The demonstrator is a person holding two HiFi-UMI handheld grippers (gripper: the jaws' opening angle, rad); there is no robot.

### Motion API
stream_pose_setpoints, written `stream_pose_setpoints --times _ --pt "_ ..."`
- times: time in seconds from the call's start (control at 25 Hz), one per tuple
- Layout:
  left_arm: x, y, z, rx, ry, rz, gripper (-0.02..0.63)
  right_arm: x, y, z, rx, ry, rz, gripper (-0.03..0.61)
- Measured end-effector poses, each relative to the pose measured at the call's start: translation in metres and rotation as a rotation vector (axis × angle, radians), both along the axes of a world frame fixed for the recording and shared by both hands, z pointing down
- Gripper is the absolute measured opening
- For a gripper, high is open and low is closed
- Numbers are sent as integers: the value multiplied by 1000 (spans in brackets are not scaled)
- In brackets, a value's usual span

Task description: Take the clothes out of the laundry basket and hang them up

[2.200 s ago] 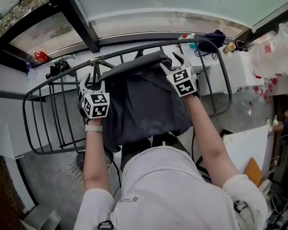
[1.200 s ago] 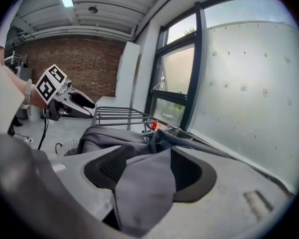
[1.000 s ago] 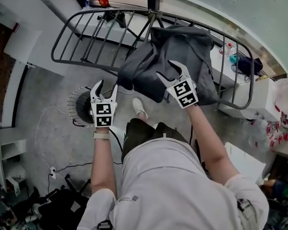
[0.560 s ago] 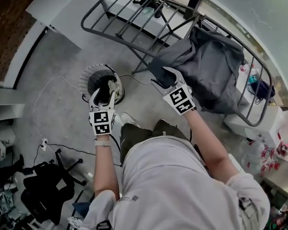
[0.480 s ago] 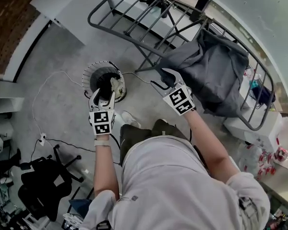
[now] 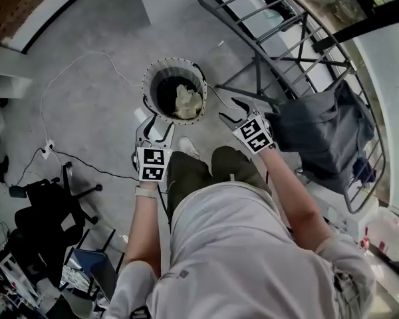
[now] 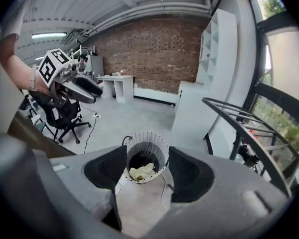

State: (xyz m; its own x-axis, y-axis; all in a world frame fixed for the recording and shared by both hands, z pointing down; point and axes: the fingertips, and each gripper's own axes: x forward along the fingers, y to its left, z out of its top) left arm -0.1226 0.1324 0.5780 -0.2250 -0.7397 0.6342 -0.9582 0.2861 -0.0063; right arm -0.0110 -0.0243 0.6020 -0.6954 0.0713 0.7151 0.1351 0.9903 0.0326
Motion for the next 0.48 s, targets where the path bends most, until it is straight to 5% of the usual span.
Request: stream_pose_setpoints --times 0.24,0.48 --pt "-45 36 43 -63 53 -64 229 -56 17 81 41 157 -165 262" --pt "-54 73 81 -127 136 -198 229 -65 30 179 47 332 -335 262"
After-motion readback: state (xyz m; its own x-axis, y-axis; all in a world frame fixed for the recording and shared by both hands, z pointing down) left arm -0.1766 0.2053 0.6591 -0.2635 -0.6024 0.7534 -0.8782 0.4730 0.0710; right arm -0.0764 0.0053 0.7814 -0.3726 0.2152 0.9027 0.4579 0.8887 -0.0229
